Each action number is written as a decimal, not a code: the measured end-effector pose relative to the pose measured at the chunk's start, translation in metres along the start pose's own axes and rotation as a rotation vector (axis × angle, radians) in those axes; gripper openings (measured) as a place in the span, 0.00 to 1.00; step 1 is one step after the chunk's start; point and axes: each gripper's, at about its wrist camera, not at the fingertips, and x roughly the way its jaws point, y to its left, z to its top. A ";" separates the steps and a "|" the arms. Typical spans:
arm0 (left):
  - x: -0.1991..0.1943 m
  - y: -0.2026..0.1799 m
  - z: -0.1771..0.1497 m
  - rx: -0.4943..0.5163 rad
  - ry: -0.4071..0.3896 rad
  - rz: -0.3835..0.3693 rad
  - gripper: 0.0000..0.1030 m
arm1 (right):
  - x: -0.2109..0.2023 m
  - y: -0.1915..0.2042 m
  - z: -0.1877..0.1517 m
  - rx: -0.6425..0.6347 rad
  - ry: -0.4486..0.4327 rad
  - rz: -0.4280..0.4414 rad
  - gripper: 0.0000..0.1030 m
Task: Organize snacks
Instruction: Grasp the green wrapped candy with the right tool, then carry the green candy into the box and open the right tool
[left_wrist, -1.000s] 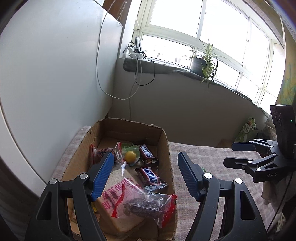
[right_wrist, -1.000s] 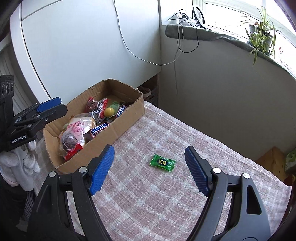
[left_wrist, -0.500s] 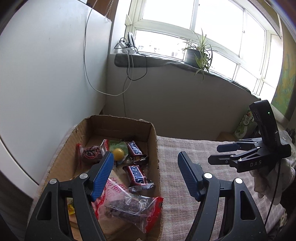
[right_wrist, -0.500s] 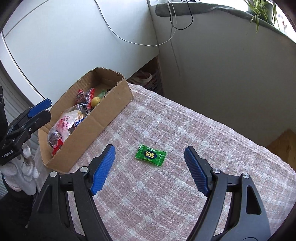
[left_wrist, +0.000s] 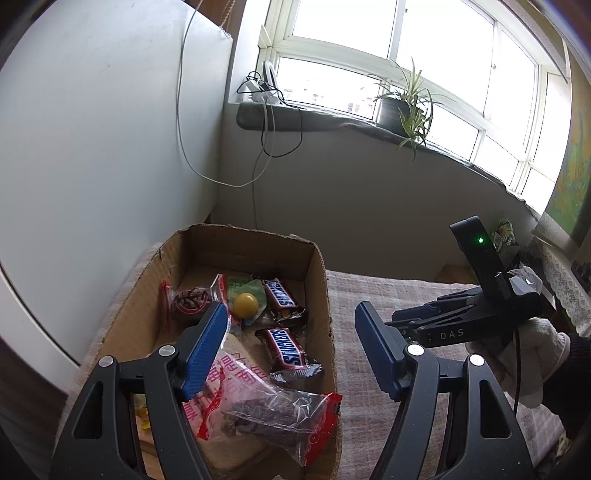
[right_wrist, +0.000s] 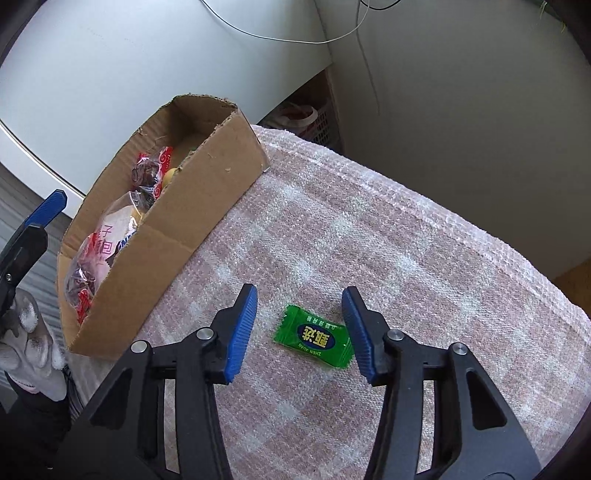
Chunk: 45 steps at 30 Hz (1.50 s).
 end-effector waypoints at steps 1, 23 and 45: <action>0.000 0.001 0.000 -0.002 0.001 -0.001 0.69 | 0.000 -0.001 0.000 0.006 -0.001 0.007 0.49; -0.003 0.008 -0.001 -0.011 -0.004 0.019 0.69 | -0.004 0.033 -0.030 -0.168 0.032 -0.242 0.30; -0.016 0.032 -0.004 -0.013 -0.038 0.071 0.69 | -0.071 0.096 -0.027 -0.175 -0.178 -0.189 0.23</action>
